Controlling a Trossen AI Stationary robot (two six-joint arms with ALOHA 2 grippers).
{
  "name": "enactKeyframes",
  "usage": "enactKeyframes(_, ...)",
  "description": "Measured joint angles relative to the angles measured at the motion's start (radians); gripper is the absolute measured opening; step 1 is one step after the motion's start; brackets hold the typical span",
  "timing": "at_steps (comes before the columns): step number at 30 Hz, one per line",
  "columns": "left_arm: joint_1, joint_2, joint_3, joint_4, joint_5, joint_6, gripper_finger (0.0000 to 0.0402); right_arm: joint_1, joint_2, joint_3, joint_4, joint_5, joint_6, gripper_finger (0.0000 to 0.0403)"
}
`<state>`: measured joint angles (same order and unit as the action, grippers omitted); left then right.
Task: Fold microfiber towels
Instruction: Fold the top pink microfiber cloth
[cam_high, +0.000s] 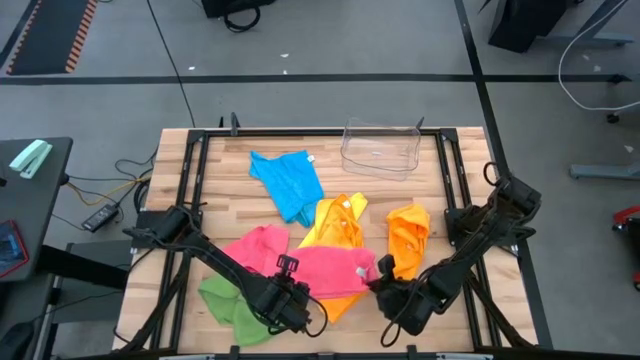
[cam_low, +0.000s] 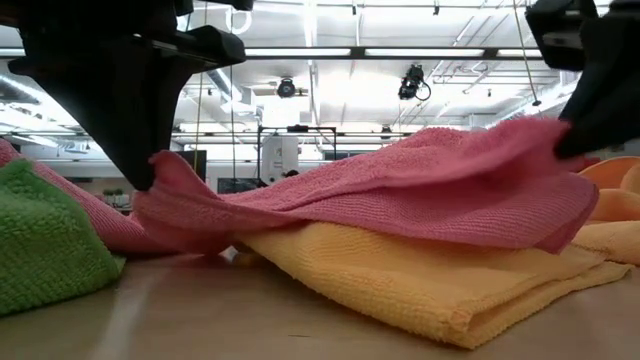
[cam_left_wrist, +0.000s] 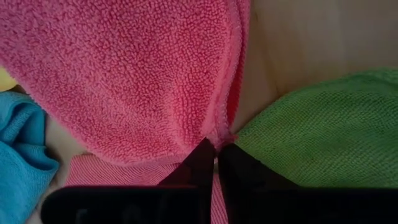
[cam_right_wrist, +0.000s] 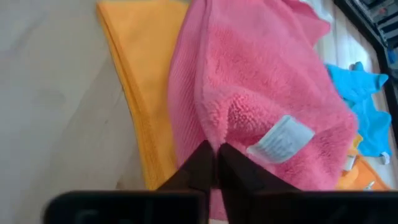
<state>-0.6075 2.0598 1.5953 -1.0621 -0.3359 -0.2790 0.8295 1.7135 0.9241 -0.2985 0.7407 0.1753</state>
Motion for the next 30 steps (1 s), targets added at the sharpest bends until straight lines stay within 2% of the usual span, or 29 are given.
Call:
enactKeyframes(6,0.0,0.0,0.0,0.004,0.0,-0.003,0.0025,-0.003,-0.063,0.04,-0.017,-0.054,0.032,0.0008)
enactKeyframes(12,0.005,0.0,0.0,0.004,0.0,0.002,0.0012,-0.003,-0.065,0.153,-0.231,-0.063,0.123,0.0008)
enactKeyframes(15,0.005,0.0,0.0,0.004,0.0,0.001,0.0017,-0.002,-0.066,0.21,-0.339,-0.116,0.176,0.0008)
enactKeyframes(22,0.004,0.0,0.001,0.004,0.0,-0.003,0.0031,-0.003,-0.06,0.214,-0.353,-0.286,0.241,0.0008)
enactKeyframes(30,0.004,0.0,0.001,0.003,0.0,0.002,0.0008,-0.004,-0.06,0.156,-0.313,-0.357,0.32,0.0007)
